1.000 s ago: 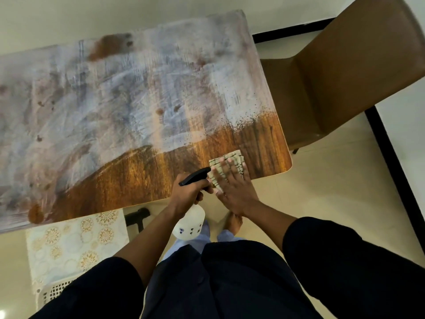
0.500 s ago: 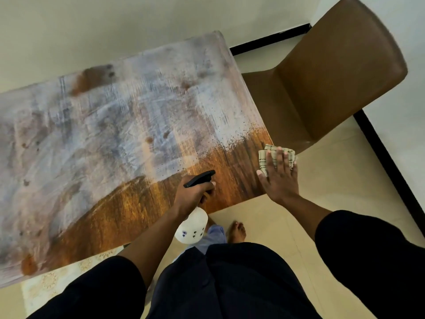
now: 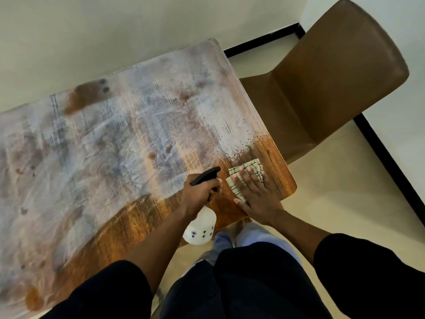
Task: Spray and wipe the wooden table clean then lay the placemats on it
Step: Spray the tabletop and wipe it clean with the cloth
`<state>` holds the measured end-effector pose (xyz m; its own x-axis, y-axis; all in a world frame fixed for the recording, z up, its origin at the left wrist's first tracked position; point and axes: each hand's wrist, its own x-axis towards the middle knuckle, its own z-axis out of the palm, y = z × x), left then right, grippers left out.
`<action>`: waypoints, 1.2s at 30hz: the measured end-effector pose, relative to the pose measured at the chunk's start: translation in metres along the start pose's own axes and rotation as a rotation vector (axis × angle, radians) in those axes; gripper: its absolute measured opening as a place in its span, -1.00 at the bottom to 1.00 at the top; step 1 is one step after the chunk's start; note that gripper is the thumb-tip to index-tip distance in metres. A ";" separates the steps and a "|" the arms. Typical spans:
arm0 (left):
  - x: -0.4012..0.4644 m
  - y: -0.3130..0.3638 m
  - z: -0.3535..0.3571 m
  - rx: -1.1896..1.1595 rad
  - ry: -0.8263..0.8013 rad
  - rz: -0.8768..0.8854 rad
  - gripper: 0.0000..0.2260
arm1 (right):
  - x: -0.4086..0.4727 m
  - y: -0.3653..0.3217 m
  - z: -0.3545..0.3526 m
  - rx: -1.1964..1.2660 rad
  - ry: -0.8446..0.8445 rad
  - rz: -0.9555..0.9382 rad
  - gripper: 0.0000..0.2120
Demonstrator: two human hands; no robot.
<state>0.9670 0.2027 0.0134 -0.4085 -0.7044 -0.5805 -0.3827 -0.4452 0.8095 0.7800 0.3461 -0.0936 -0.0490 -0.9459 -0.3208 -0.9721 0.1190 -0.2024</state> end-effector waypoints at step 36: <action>0.071 0.057 0.019 -0.064 0.247 -0.148 -0.69 | 0.106 0.062 -0.046 0.042 0.054 0.178 -0.29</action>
<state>0.9007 0.1374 0.0166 -0.1347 -0.7390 -0.6601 -0.3664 -0.5818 0.7261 0.7041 0.2396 -0.0976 -0.2326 -0.9236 -0.3048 -0.9365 0.2973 -0.1860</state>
